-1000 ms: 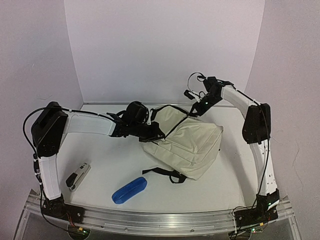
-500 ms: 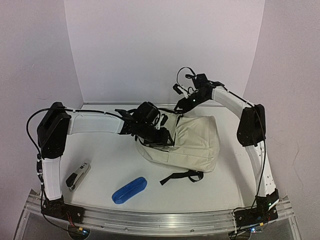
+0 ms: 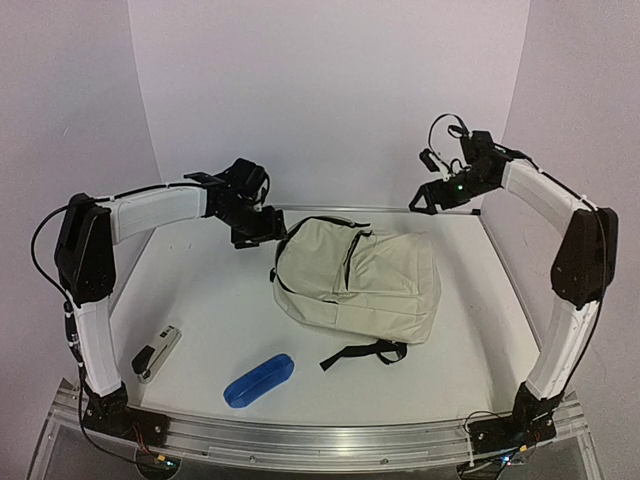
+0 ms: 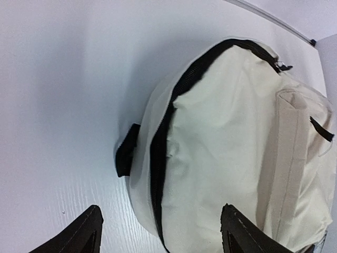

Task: Pack the student bag
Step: Unzip the student bag at the center of the board, then adjust the student bag at the center of the board.

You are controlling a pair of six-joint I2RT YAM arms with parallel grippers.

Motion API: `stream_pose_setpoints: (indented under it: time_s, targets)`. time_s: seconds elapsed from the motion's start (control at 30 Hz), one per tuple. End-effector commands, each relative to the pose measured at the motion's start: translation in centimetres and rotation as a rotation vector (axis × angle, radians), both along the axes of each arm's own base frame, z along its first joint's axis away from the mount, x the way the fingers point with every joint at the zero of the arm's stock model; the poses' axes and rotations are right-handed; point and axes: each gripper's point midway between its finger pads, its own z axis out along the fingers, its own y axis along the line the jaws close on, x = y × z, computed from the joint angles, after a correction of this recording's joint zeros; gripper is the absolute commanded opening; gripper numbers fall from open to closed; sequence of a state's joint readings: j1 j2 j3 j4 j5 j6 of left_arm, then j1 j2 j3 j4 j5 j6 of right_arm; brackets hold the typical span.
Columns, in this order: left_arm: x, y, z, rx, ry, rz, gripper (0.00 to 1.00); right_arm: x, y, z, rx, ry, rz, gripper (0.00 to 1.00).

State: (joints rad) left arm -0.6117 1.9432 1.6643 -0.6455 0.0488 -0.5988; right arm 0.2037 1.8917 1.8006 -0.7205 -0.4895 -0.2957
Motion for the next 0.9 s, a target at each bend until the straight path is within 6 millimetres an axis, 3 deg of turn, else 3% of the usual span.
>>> stream_pose_setpoints:
  time_s: [0.0,0.07,0.17,0.3,0.5,0.57,0.67,0.77,0.87]
  targets:
    - [-0.8,2.2,-3.4,0.196,0.103,0.019,0.77,-6.3,-0.1,-6.5,-0.048,0.255,0.031,0.91]
    - [-1.4,1.9,-4.9,0.195,0.154,0.003,0.69,-7.5,-0.1,-8.4,-0.044,0.316,0.037,0.89]
    - [-2.8,1.3,-6.1,0.157,0.218,-0.011,0.49,-7.2,-0.3,-11.0,-0.076,0.358,0.039,0.82]
    - [-5.3,0.4,-6.5,0.088,0.244,-0.036,0.22,-3.6,-0.2,-12.9,-0.098,0.348,0.029,0.72]
    - [-9.5,-1.1,-6.5,0.061,0.279,-0.093,0.05,2.0,0.5,-13.3,-0.096,0.277,0.009,0.66]
    - [-10.5,-1.6,-6.2,0.051,0.28,-0.1,0.04,2.9,0.6,-13.2,-0.099,0.259,0.007,0.66]
    - [-11.4,-1.9,-5.2,0.004,0.275,-0.084,0.14,4.1,0.2,-12.7,-0.116,0.224,-0.007,0.7]
    - [-12.2,-1.7,-3.4,-0.07,0.256,-0.071,0.37,5.9,-0.6,-10.8,-0.106,0.164,-0.039,0.73]
    - [-13.7,-2.0,-1.7,-0.119,0.243,-0.112,0.54,6.8,-0.9,-7.4,-0.089,0.087,-0.039,0.74]
